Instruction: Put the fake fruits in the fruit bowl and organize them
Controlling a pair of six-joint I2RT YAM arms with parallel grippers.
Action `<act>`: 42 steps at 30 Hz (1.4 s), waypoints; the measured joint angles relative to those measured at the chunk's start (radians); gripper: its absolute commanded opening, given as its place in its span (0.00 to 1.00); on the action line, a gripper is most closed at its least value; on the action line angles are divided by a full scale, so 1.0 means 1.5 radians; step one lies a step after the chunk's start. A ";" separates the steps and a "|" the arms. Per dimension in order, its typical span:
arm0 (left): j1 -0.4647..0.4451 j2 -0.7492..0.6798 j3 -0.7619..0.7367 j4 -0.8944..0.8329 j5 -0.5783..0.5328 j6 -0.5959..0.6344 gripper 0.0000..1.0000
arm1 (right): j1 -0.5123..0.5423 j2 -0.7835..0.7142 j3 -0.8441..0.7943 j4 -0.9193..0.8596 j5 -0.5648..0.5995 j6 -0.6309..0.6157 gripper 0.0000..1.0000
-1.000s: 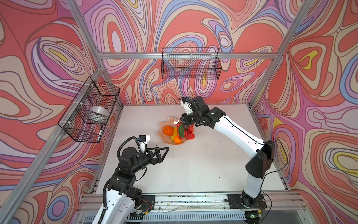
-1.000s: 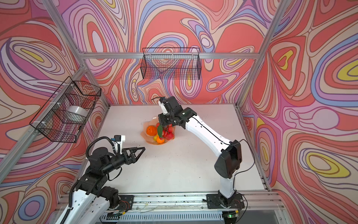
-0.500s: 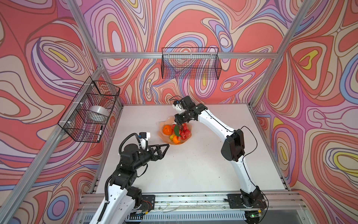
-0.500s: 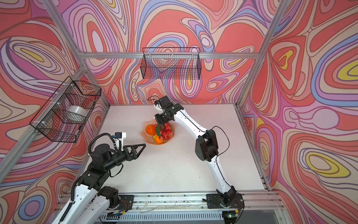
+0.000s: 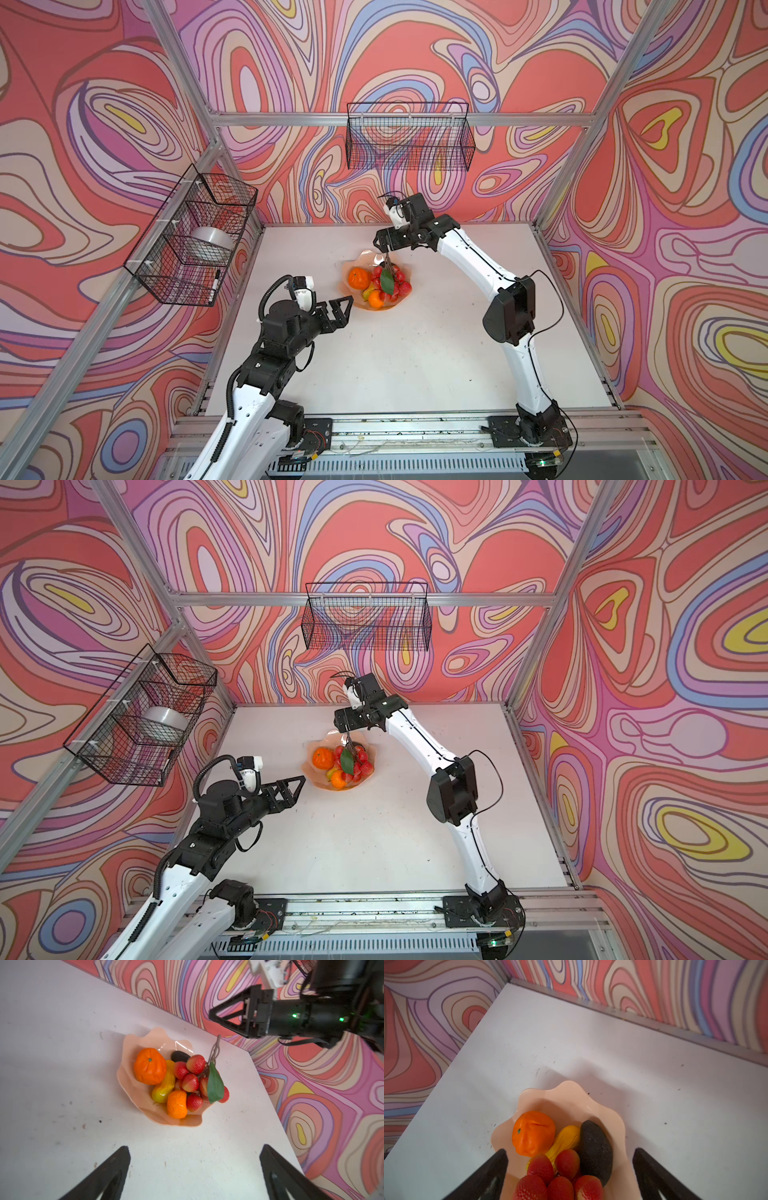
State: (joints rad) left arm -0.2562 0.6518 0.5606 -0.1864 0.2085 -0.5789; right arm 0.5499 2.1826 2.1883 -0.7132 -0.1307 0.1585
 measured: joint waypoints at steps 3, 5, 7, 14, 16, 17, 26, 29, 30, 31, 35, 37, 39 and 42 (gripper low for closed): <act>0.000 0.016 -0.002 0.014 -0.091 0.034 1.00 | -0.007 -0.188 -0.251 0.142 0.078 0.006 0.99; 0.000 0.033 -0.022 0.052 -0.155 0.058 1.00 | -0.008 -0.326 -0.423 0.241 0.130 0.005 0.98; 0.000 0.063 -0.063 0.104 -0.230 0.093 1.00 | -0.009 -0.463 -0.582 0.334 0.202 0.002 0.98; 0.001 0.252 -0.159 0.295 -0.411 0.275 1.00 | -0.101 -0.678 -0.998 0.587 0.343 -0.017 0.98; 0.010 0.303 -0.172 0.384 -0.422 0.319 1.00 | -0.154 -0.670 -1.081 0.638 0.367 -0.020 0.98; 0.021 0.332 -0.182 0.436 -0.418 0.335 1.00 | -0.171 -0.661 -1.108 0.667 0.375 -0.023 0.98; 0.145 0.588 -0.153 0.661 -0.306 0.363 1.00 | -0.274 -0.395 -1.186 1.045 0.386 -0.080 0.98; 0.146 0.589 -0.147 0.695 -0.294 0.359 1.00 | -0.303 -0.346 -1.206 1.102 0.355 -0.085 0.98; 0.147 0.589 -0.143 0.695 -0.291 0.358 1.00 | -0.312 -0.341 -1.211 1.123 0.341 -0.083 0.98; 0.148 0.590 -0.142 0.703 -0.289 0.356 1.00 | -0.317 -0.332 -1.214 1.152 0.331 -0.084 0.99; 0.149 0.591 -0.141 0.711 -0.286 0.352 1.00 | -0.328 -0.320 -1.212 1.189 0.298 -0.083 0.98; 0.149 0.592 -0.140 0.715 -0.283 0.350 1.00 | -0.328 -0.320 -1.202 1.189 0.291 -0.083 0.98; 0.149 0.591 -0.140 0.714 -0.282 0.349 1.00 | -0.328 -0.319 -1.194 1.189 0.284 -0.083 0.98; 0.149 0.592 -0.140 0.716 -0.278 0.349 1.00 | -0.330 -0.319 -1.174 1.171 0.280 -0.082 0.98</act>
State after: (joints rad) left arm -0.0326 1.5391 0.3500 0.8879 -0.2081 -0.0555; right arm 0.0551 1.7046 0.4274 1.0439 0.2890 0.0349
